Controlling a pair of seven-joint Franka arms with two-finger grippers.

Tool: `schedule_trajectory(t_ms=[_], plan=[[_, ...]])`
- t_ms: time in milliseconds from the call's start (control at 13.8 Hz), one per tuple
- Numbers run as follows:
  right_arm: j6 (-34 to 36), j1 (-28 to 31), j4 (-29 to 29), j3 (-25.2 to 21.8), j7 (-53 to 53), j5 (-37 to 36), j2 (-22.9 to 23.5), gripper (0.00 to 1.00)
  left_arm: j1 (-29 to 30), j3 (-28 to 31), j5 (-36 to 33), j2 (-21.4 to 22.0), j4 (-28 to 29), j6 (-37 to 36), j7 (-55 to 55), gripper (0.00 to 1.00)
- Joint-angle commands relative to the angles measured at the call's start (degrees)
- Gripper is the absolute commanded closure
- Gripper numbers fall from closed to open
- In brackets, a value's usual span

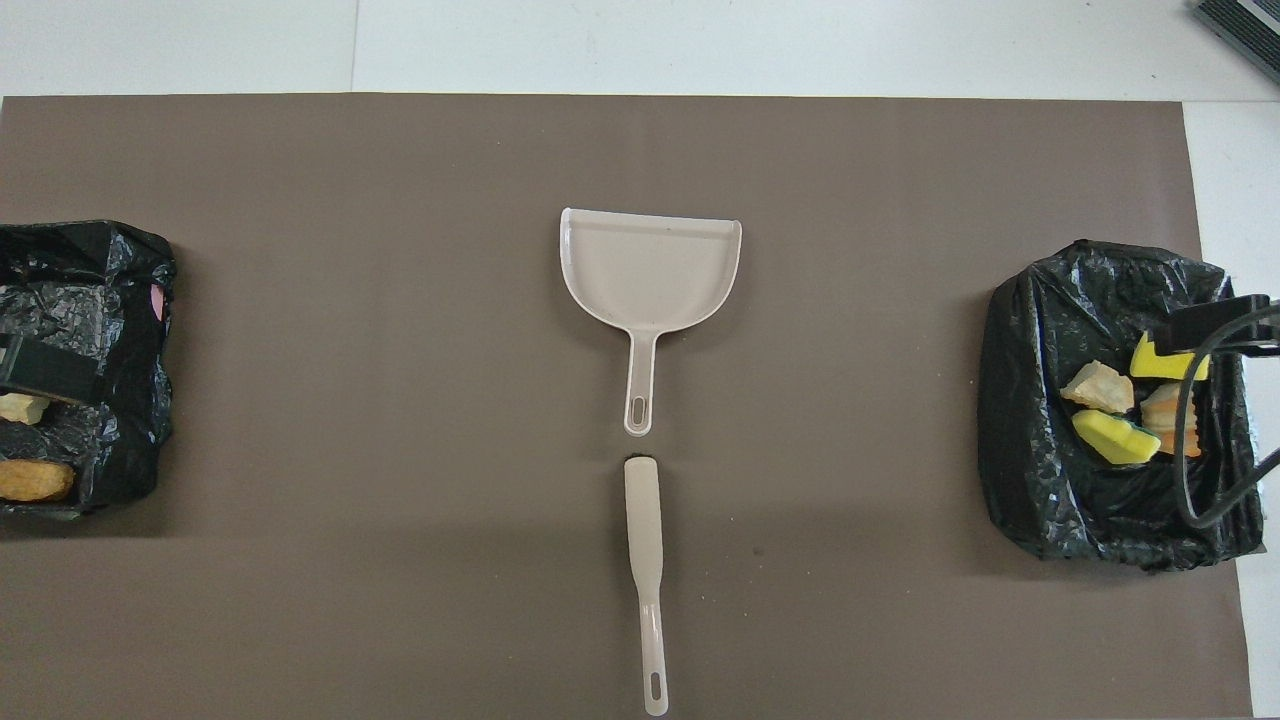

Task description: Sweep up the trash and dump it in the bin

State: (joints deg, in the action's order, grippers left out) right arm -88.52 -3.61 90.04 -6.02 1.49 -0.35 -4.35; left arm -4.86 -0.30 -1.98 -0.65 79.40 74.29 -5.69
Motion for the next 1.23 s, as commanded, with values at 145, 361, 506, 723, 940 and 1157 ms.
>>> schedule_trajectory(t_ms=[145,361,506,723,940,1157], plan=[[0.3,0.0,0.4,-0.2,-0.7,0.6,-0.7,0.0,0.9,0.0,3.1,-4.4,-8.4,-3.9,-0.5,0.0],[-0.6,0.1,0.1,-0.2,-1.3,-0.5,-0.3,0.0,0.9,0.1,4.2,1.9,1.5,1.6,-0.1,0.0],[-0.4,0.1,0.1,-0.2,-1.2,-0.3,-0.4,0.0,0.9,0.1,4.1,6.6,9.5,7.0,0.0,0.0],[0.0,0.4,0.1,-0.4,-1.2,-0.6,-0.4,0.0,0.8,-0.1,3.6,6.2,8.7,7.3,0.0,0.0],[0.7,0.6,0.2,-0.4,-1.2,-0.4,-0.6,0.0,0.9,-0.1,3.3,5.6,7.8,6.0,0.0,0.0],[0.7,0.6,0.2,-0.5,-0.9,-0.3,-0.6,0.0,0.9,-0.1,3.2,2.5,3.1,1.9,0.0,0.0]])
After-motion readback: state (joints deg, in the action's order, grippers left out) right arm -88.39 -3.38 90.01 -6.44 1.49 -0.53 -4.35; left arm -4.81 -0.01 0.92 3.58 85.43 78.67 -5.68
